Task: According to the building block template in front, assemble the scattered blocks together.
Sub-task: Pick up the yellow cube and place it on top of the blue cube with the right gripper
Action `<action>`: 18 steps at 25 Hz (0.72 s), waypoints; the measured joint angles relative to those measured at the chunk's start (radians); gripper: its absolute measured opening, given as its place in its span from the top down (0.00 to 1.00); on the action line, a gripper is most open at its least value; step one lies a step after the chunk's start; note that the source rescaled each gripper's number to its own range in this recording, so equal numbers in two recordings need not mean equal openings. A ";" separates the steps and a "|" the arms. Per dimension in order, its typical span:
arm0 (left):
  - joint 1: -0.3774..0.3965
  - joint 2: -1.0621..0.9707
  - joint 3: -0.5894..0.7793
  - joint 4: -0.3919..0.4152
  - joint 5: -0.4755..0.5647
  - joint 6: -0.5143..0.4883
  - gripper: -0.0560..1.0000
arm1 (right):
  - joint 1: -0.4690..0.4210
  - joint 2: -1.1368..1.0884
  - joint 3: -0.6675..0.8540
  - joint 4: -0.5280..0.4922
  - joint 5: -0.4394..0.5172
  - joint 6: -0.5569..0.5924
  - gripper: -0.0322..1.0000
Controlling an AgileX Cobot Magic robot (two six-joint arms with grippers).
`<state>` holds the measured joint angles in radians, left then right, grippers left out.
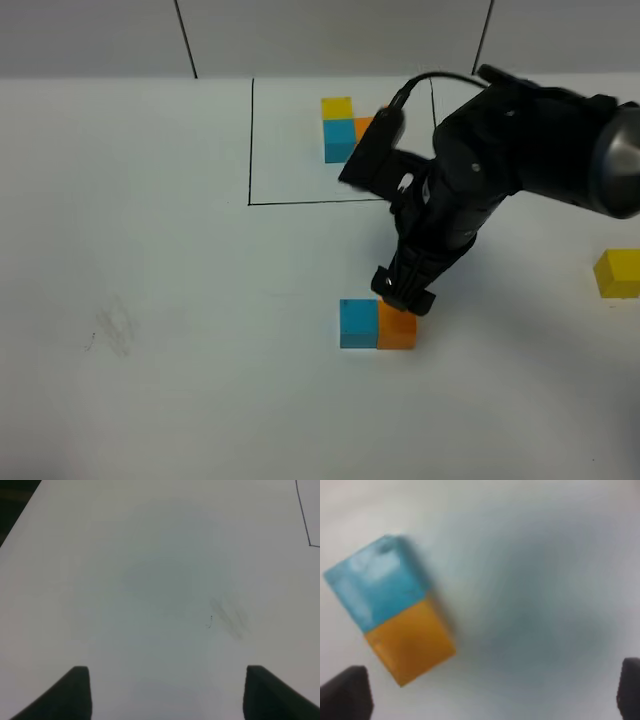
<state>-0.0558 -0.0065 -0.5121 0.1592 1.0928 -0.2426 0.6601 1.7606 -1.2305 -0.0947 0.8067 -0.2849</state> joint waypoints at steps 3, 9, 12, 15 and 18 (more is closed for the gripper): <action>0.000 0.000 0.000 0.000 0.000 0.000 0.52 | -0.027 -0.099 0.000 -0.048 0.009 0.208 0.01; 0.000 0.000 0.000 0.000 0.000 0.001 0.52 | -0.183 -0.202 0.000 -0.128 0.108 0.459 0.01; 0.000 0.000 0.000 0.000 0.000 0.002 0.52 | -0.291 -0.206 0.000 -0.136 0.115 0.478 0.02; 0.000 0.000 0.000 0.000 0.000 0.001 0.52 | -0.400 -0.199 0.000 -0.138 0.119 0.481 0.02; 0.000 0.000 0.000 0.000 0.000 0.001 0.52 | -0.491 -0.173 0.000 -0.138 0.121 0.474 0.02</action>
<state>-0.0558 -0.0065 -0.5121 0.1592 1.0928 -0.2416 0.1696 1.5877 -1.2305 -0.2331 0.9275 0.1888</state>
